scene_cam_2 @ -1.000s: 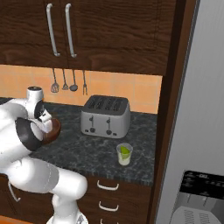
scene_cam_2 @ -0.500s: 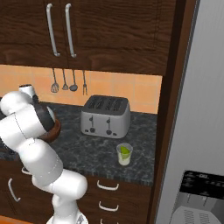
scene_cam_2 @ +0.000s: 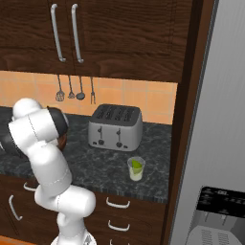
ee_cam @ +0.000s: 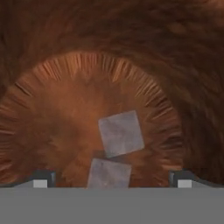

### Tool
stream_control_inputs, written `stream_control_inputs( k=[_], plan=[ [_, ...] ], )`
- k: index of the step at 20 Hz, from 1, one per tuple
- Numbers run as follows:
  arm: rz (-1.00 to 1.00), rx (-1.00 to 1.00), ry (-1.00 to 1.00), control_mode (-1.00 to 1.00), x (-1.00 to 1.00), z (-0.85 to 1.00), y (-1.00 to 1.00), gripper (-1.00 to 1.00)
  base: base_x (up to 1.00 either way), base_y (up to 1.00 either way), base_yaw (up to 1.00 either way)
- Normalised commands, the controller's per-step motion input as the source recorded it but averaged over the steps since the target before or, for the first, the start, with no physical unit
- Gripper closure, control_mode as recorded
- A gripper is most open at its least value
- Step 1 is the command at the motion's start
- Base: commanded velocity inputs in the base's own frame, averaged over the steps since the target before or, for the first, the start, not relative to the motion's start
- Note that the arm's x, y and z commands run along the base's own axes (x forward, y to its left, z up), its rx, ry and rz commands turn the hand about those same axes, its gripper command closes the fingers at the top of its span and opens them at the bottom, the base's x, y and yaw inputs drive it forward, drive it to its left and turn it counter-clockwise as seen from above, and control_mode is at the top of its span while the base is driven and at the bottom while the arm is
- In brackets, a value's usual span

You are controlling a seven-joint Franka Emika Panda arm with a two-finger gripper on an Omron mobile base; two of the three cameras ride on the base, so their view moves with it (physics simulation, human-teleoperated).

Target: Grab a lemon wedge from the fridge and one ice cube from the ice bowl, and put them in the glass of lemonade.

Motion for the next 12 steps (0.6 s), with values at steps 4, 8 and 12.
stream_control_inputs(
  k=[4,8,12],
  plan=[
    [0.0,-0.01,0.0,-1.0,0.51,-0.4,0.02,-1.0,0.0,0.0,0.0],
    [-0.02,0.0,0.0,-1.0,0.4,-0.1,0.27,-1.0,0.0,0.0,0.0],
    [0.0,-0.03,0.03,-1.0,-0.17,-0.26,0.23,-1.0,0.0,0.0,0.0]
  ],
)
